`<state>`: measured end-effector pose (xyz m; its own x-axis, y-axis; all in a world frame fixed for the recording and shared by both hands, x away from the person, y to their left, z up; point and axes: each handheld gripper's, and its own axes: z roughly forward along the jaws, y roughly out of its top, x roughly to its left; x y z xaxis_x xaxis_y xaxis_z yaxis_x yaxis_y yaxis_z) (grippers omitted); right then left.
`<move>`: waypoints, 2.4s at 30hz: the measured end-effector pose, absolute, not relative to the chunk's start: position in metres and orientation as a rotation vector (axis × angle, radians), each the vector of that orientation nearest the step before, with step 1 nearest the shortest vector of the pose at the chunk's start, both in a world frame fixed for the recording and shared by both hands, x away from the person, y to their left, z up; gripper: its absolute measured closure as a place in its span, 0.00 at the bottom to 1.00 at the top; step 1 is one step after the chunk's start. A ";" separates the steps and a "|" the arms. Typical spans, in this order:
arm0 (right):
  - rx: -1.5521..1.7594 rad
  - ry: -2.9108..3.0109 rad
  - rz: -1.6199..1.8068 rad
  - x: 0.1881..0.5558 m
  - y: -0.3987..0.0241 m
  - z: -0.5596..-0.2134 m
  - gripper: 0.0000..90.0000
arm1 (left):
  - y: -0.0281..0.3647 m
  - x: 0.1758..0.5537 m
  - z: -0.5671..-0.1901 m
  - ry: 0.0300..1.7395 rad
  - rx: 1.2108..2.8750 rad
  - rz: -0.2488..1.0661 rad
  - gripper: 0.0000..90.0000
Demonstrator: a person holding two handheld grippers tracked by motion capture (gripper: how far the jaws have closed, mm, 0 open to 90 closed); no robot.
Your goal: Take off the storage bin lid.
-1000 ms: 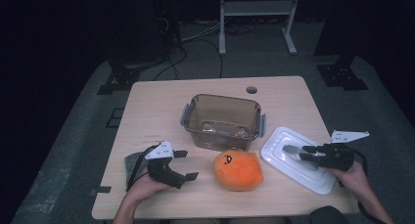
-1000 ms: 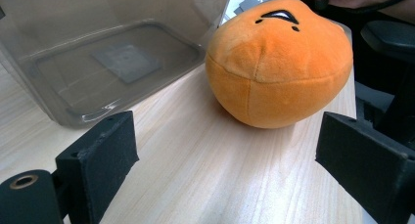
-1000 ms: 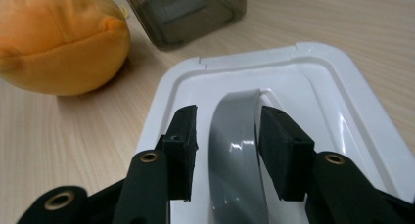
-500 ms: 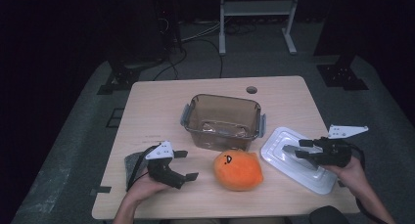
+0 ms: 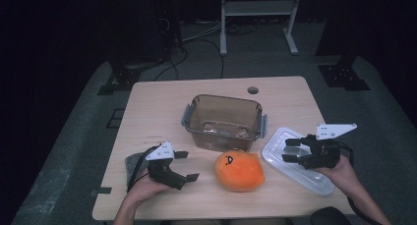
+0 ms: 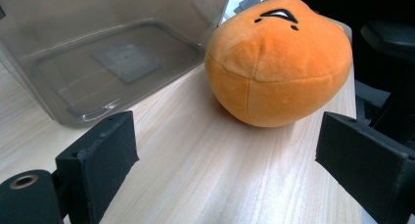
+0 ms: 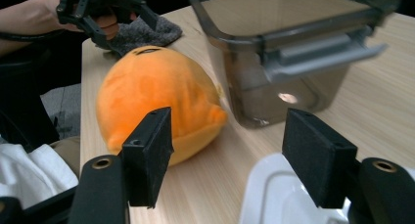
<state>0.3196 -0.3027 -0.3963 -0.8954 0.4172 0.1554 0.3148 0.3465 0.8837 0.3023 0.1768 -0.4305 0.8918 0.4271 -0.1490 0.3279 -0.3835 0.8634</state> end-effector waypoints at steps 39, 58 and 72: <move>0.364 2.698 1.597 0.337 -0.186 -0.397 0.56 | 0.178 0.302 -0.429 0.541 1.998 0.120 0.08; 0.416 2.745 1.564 0.335 -0.173 -0.419 0.53 | 0.177 0.302 -0.430 0.539 2.001 0.116 0.08; 0.424 2.747 1.557 0.326 -0.169 -0.426 0.58 | 0.178 0.302 -0.430 0.539 2.001 0.116 0.08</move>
